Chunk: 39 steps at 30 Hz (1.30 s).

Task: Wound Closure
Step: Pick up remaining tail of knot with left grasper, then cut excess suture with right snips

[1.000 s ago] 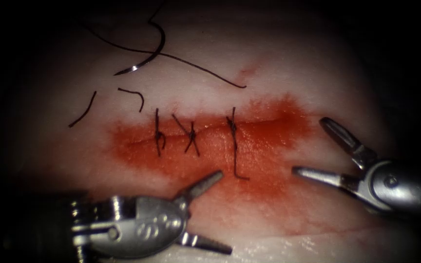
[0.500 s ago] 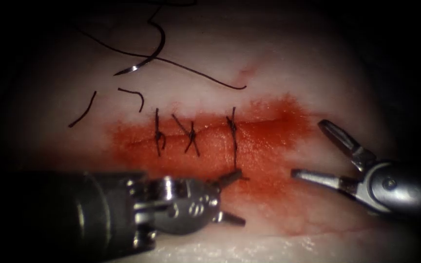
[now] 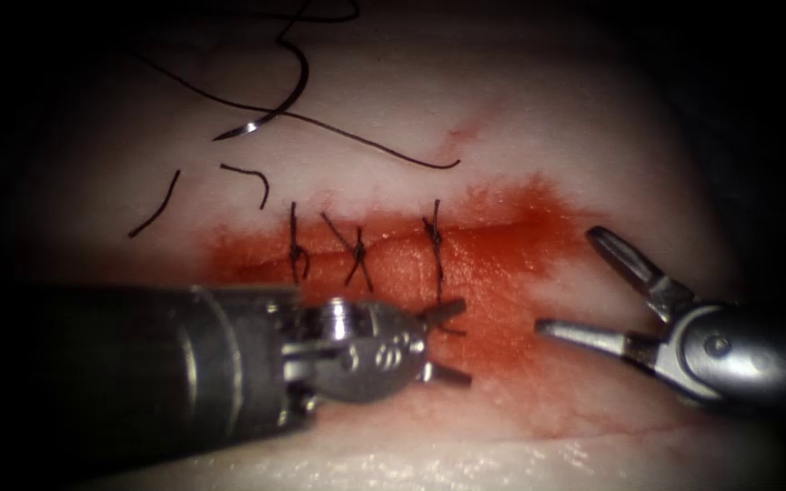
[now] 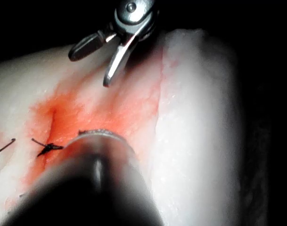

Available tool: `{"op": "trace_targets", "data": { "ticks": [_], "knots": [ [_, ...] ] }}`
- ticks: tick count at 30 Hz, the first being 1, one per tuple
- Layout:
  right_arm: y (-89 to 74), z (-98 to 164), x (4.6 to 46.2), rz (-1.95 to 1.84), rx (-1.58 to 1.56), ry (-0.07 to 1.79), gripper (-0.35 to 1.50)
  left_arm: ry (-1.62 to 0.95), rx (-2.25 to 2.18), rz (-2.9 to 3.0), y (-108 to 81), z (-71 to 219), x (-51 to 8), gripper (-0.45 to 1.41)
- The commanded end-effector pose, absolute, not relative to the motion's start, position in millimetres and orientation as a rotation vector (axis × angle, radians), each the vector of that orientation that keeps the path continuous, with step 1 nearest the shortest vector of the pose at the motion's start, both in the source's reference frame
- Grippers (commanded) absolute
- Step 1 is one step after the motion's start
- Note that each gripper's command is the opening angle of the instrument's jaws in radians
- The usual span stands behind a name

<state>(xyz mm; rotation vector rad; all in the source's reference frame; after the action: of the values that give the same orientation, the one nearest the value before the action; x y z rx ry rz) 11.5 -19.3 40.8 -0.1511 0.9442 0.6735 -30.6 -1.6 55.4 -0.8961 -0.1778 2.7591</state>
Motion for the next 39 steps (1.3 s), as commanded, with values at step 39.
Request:
{"op": "trace_targets", "data": {
  "ticks": [39],
  "knots": [
    [-19.4, 47.0, 19.0, 0.260, -0.309, 1.014, 1.31, -0.175, -1.506, 2.465, 3.6, 54.5, -26.9, -0.45]
  ]
}}
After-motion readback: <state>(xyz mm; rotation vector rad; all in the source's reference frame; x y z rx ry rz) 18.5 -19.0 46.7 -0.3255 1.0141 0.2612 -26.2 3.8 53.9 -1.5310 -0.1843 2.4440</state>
